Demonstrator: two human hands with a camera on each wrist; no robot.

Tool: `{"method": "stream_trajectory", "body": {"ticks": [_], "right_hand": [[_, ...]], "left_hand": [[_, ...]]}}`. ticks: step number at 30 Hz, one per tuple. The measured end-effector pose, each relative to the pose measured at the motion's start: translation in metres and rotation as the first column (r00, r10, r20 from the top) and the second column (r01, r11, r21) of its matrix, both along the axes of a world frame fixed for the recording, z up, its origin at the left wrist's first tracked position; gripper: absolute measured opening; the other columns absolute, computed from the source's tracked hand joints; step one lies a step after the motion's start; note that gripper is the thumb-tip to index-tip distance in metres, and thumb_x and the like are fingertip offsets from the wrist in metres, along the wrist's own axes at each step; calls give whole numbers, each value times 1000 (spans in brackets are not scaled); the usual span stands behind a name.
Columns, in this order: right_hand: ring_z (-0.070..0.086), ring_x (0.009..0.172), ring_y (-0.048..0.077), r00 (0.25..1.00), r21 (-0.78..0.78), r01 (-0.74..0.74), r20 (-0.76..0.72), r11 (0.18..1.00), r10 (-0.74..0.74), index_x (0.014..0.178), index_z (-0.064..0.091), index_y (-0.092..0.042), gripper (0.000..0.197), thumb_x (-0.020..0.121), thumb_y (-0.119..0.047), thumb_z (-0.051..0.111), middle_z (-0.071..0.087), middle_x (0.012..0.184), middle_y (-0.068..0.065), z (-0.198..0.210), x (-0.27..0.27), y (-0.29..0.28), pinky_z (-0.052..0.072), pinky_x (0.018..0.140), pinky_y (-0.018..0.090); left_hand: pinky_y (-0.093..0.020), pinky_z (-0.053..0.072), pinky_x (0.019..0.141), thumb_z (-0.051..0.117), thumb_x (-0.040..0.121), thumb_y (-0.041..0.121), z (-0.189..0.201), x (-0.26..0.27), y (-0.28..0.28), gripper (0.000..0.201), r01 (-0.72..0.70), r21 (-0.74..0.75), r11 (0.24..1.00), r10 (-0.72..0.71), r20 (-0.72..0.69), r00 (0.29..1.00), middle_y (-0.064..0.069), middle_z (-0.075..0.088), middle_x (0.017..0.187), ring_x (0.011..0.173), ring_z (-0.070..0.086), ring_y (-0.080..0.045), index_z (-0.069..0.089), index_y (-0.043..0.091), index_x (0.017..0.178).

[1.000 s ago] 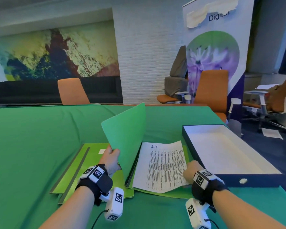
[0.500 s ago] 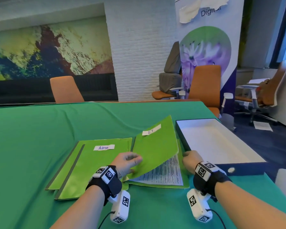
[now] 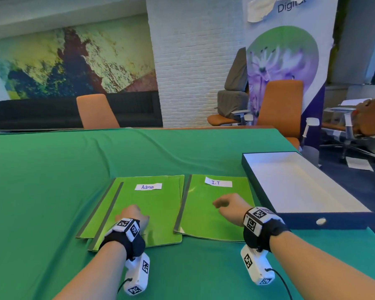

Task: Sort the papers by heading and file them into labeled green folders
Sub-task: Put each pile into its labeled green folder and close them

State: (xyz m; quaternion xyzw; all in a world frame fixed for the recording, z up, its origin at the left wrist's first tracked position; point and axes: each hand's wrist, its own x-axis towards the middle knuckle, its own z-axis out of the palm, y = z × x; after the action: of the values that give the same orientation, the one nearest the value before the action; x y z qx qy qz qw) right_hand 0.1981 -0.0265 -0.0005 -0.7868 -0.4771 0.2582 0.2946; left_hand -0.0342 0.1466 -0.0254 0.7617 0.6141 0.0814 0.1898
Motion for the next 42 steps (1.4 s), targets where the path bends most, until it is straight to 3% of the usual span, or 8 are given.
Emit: {"method": "stream_trajectory", "body": {"ticks": [2, 8, 12, 15, 19, 27, 38, 42], "right_hand": [[53, 120, 13, 995, -34, -102, -14, 994, 102, 130, 55, -17, 39, 93, -10, 50, 58, 131, 0, -3, -13, 15, 39, 98, 21], [50, 124, 13, 940, -245, -266, 147, 932, 307, 133, 52, -24, 42, 93, -36, 53, 53, 137, -6, -20, -33, 45, 36, 106, 30], [51, 121, 13, 937, -259, -260, 166, 930, 308, 126, 59, -22, 38, 92, -38, 54, 55, 133, -4, -23, -33, 51, 38, 106, 31], [48, 125, 15, 927, -302, -264, 183, 916, 328, 128, 57, -22, 42, 93, -43, 50, 52, 137, -4, -19, -32, 55, 34, 108, 33], [43, 132, 19, 903, -378, -272, 217, 885, 371, 142, 40, -28, 57, 91, -51, 49, 43, 146, -1, -19, -34, 63, 30, 112, 36], [32, 131, 20, 887, -412, -233, 282, 881, 366, 138, 40, -43, 60, 83, -62, 52, 34, 142, -4, -33, -34, 64, 26, 114, 49], [28, 132, 18, 902, -381, -240, 254, 893, 350, 137, 41, -43, 58, 83, -58, 54, 33, 142, -6, -37, -33, 61, 22, 115, 47], [27, 133, 18, 899, -400, -240, 251, 884, 358, 140, 36, -44, 61, 83, -59, 54, 31, 145, -7, -36, -33, 58, 22, 115, 47]], "left_hand": [[-31, 47, 78, 61, 76, 46, -3, -21, 14, 37, -121, -3, 993, 120, -121, 985, -8, 58, 95, 92, 56, -28, 47, 12, 79], [-36, 50, 89, 65, 66, 66, -8, -55, 45, 69, -211, -7, 977, 203, -249, 947, -11, 60, 120, 107, 56, -29, 57, 12, 109], [-34, 52, 82, 76, 71, 46, -3, -61, 56, 80, -252, -174, 952, 243, -75, 967, -15, 57, 125, 95, 59, -28, 45, 1, 129], [-41, 47, 95, 80, 70, 31, -1, -66, 59, 87, -258, -193, 947, 281, 105, 954, -17, 49, 136, 114, 54, -33, 35, 0, 139], [-40, 40, 102, 75, 66, 53, 2, -74, 60, 84, -216, -68, 974, 215, -15, 976, -6, 51, 133, 122, 45, -29, 41, 17, 134], [-41, 44, 101, 79, 49, 62, -3, -85, 64, 109, -173, -160, 972, 181, 35, 983, -10, 45, 140, 119, 50, -28, 41, 13, 138], [-43, 39, 104, 88, 59, 23, -1, -84, 61, 85, -80, -146, 986, 139, 458, 878, -16, 53, 132, 122, 49, -35, 48, 2, 131], [-40, 47, 84, 83, 62, 4, 15, -79, 52, 35, -14, 62, 998, -27, 603, 797, -5, 61, 83, 80, 57, -25, 57, 11, 84]]}}
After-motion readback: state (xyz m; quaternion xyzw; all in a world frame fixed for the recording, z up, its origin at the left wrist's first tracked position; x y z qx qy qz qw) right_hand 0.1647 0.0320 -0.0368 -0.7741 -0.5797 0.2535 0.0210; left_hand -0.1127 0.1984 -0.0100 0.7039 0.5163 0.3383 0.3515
